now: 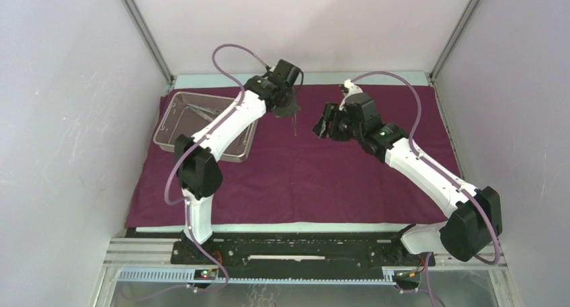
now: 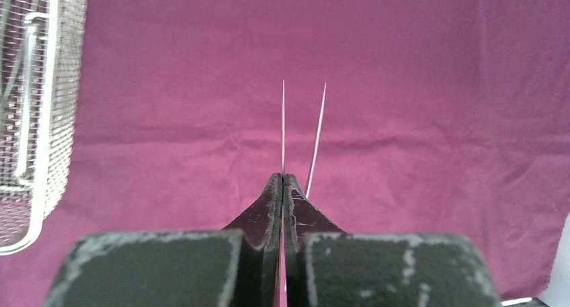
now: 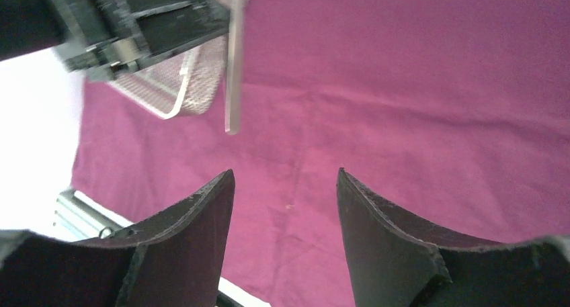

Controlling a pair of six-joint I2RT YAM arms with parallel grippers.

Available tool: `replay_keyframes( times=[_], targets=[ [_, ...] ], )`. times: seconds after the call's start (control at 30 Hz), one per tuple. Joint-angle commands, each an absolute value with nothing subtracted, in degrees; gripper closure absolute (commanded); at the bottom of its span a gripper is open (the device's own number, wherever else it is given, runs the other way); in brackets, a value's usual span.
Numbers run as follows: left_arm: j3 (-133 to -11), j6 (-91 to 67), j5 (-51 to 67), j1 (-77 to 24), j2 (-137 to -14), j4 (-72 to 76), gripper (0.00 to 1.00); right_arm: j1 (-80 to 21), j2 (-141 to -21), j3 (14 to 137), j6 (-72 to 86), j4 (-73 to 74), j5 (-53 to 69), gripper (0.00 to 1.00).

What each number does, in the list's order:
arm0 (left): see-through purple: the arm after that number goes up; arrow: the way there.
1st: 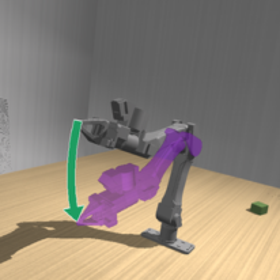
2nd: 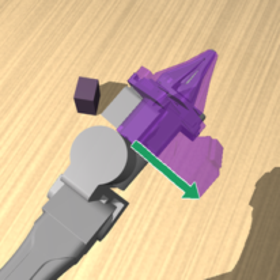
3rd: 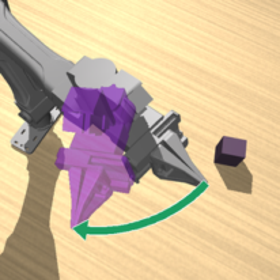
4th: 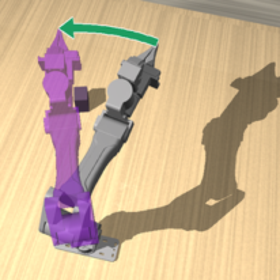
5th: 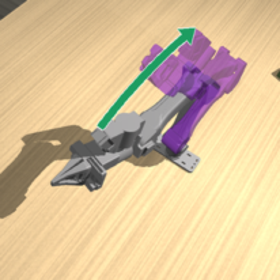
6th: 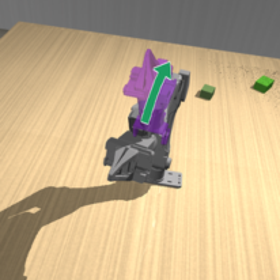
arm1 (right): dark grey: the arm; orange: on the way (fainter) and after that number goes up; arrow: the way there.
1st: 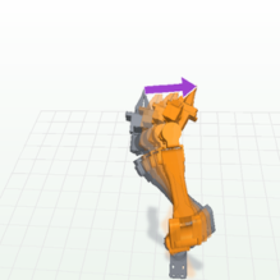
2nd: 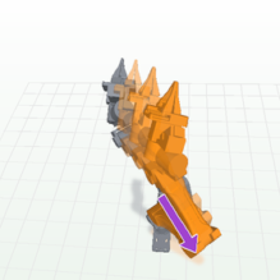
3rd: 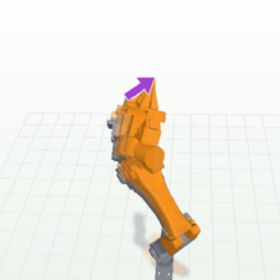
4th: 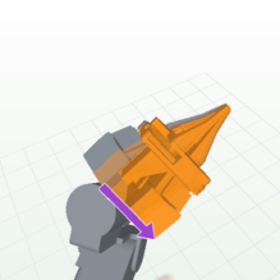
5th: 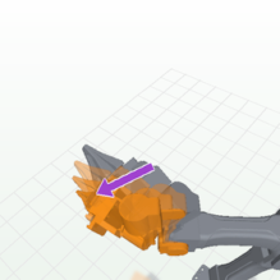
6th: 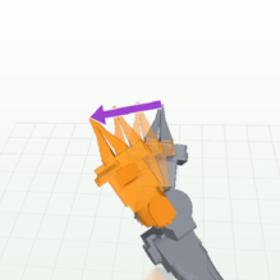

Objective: Open and lay out the surgical kit
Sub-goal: Place the medical item in the surgical kit.

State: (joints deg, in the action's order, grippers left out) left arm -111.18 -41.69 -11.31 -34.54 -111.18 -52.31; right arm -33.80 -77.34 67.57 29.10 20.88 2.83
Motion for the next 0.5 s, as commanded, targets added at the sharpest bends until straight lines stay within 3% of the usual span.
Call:
replay_keyframes(
  times=[0.0,0.47],
  targets=[
    [-116.1,-45.8,-11.6,-37.9,-116.8,-50.6,1.0,-27.8,-74.9,63.7,30.7,19.3,3.0,0.34],
    [-118.8,-54.0,-11.3,-44.1,-132.0,-46.9,1.0,-21.0,-70.7,49.0,31.9,15.9,6.2,0.34]
  ],
)
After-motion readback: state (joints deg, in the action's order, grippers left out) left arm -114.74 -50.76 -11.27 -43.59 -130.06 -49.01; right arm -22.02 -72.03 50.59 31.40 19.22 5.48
